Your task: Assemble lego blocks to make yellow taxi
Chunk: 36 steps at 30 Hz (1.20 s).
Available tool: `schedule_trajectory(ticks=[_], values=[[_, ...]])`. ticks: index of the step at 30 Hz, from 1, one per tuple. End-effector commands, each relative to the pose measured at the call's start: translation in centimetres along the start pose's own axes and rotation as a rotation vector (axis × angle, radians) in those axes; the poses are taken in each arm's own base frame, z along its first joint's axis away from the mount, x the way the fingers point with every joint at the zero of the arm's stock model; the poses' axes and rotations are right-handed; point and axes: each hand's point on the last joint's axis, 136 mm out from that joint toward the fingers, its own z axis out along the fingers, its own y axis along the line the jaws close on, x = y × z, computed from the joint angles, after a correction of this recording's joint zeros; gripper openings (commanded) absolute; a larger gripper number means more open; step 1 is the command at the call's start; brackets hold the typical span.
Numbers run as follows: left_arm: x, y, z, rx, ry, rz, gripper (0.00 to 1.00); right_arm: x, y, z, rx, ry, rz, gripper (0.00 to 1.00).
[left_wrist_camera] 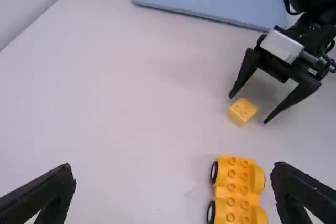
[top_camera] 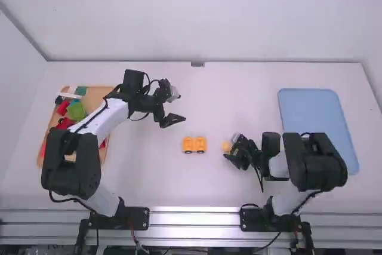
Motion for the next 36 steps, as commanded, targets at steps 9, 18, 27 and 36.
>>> schedule_trajectory(ticks=[9,18,27,36], values=[[0.6,-2.1,0.9,0.076,-0.020,-0.042,0.99,0.6,-0.1,0.0,0.007,0.015,-0.024,0.35],[3.4,-5.7,1.6,0.163,-0.090,0.056,0.99,-0.1,0.0,0.5,-0.049,0.002,-0.061,0.56],[5.0,-6.8,2.1,0.166,-0.118,0.073,0.99,-0.4,-0.1,0.9,-0.103,0.013,-0.086,0.49],[5.7,-7.2,2.2,0.166,-0.111,-0.008,0.99,-1.0,0.5,0.8,-0.139,-0.028,-0.132,0.31]])
